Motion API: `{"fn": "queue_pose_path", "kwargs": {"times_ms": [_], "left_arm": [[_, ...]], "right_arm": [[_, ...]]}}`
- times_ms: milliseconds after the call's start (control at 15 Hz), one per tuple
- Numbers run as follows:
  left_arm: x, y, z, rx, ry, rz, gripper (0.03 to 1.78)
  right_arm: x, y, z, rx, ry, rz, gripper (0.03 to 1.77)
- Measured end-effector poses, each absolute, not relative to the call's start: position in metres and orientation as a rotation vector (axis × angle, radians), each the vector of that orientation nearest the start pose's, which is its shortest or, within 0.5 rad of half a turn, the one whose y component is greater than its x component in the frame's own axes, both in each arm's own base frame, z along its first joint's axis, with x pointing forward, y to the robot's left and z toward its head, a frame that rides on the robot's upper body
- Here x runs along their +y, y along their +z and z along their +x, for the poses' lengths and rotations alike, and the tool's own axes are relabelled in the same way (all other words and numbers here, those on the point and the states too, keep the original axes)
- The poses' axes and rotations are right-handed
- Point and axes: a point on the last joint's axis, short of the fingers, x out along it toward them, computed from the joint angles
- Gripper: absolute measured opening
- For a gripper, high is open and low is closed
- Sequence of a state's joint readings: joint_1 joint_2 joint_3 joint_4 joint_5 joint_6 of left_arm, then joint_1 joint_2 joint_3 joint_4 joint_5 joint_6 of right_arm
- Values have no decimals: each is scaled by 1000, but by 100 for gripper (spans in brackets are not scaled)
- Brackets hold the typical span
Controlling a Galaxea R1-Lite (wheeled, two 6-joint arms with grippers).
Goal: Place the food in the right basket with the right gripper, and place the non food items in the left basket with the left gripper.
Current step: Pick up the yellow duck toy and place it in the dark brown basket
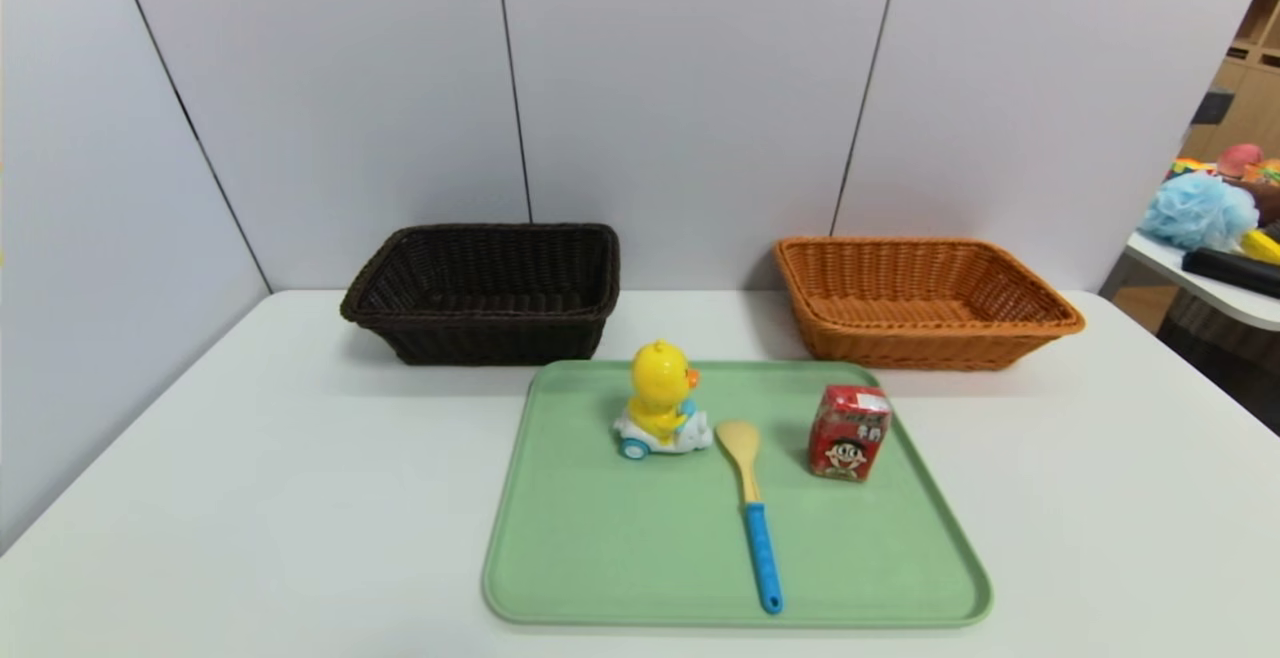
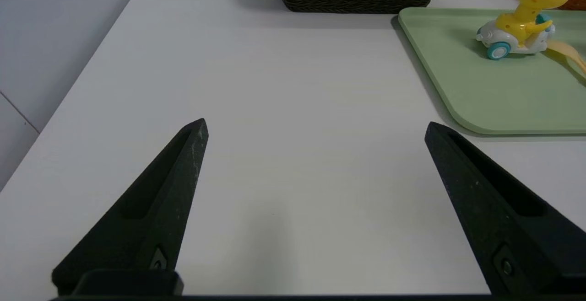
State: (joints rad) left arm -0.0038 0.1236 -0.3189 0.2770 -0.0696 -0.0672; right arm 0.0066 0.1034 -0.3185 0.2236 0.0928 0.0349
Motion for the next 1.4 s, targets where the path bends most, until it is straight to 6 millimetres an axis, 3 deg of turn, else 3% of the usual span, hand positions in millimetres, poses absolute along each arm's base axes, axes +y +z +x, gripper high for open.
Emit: {"fn": "queue_pose_path", "kwargs": {"times_ms": [333, 800, 1133, 1400], "left_arm": [[-2, 193, -1, 232, -72, -74, 169], [-7, 255, 89, 402, -201, -85, 169], [-35, 266, 138, 464, -382, -45, 169], [-73, 256, 163, 526, -551, 0, 169]], "right_arm": [[2, 179, -13, 153, 114, 36, 171], [4, 212, 48, 399, 120, 22, 171], [7, 223, 88, 488, 251, 18, 171], [10, 216, 99, 533, 385, -10, 171]]}}
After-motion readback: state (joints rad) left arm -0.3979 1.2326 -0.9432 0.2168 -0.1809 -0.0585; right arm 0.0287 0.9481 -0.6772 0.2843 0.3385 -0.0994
